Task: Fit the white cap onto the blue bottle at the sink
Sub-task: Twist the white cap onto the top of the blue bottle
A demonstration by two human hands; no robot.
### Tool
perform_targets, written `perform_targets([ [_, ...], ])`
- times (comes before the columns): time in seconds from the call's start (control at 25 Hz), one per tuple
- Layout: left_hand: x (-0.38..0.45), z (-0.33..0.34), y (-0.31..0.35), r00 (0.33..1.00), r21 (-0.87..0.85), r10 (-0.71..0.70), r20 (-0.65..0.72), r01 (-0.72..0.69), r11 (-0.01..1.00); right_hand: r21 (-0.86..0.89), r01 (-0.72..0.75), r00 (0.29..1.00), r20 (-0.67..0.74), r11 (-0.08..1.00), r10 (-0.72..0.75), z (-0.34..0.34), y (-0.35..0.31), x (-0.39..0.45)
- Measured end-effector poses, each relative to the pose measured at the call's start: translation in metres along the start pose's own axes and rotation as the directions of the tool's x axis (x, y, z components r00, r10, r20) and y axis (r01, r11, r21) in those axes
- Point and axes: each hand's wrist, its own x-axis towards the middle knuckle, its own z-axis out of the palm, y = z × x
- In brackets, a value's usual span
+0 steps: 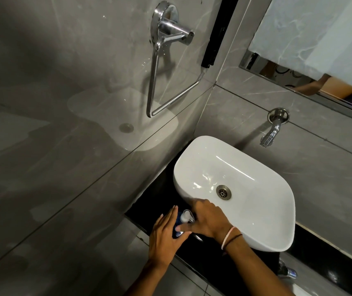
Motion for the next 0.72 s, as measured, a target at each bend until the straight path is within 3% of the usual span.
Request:
perform_targets([
  [0.08, 0.001, 0.001, 0.000, 1.000, -0.006, -0.021, -0.003, 0.020, 1.000, 0.219, 0.119, 0.991, 0.038, 0.968, -0.131, -0.007, 0.007, -0.003],
  [0.16, 0.001, 0.000, 0.000, 0.999, -0.030, -0.053, 0.006, 0.054, 0.998, 0.166, 0.146, 0.989, -0.008, 0.975, -0.147, -0.003, 0.010, 0.000],
  [0.24, 0.001, 0.000, -0.002, 0.999, -0.026, -0.034, 0.006, 0.034, 0.999, -0.005, 0.057, 0.998, -0.041, 0.998, -0.058, 0.000, 0.007, 0.001],
  [0.32, 0.000, 0.002, -0.004, 1.000, -0.008, 0.000, 0.008, 0.000, 1.000, -0.022, 0.015, 0.999, -0.050, 1.000, -0.017, 0.003, 0.012, 0.000],
  [0.44, 0.001, 0.003, -0.004, 1.000, -0.010, -0.017, 0.008, 0.017, 1.000, 0.209, 0.124, 0.992, -0.038, 0.970, -0.119, 0.005, 0.017, 0.000],
  [0.6, 0.000, 0.003, -0.006, 1.000, 0.007, 0.022, 0.002, -0.022, 1.000, 0.235, 0.009, 0.995, -0.101, 0.972, 0.016, 0.015, 0.017, 0.001],
  [0.72, 0.002, 0.005, -0.007, 1.000, 0.005, 0.025, -0.005, -0.025, 1.000, 0.424, 0.096, 0.993, -0.100, 0.901, -0.059, 0.025, 0.025, 0.002],
])
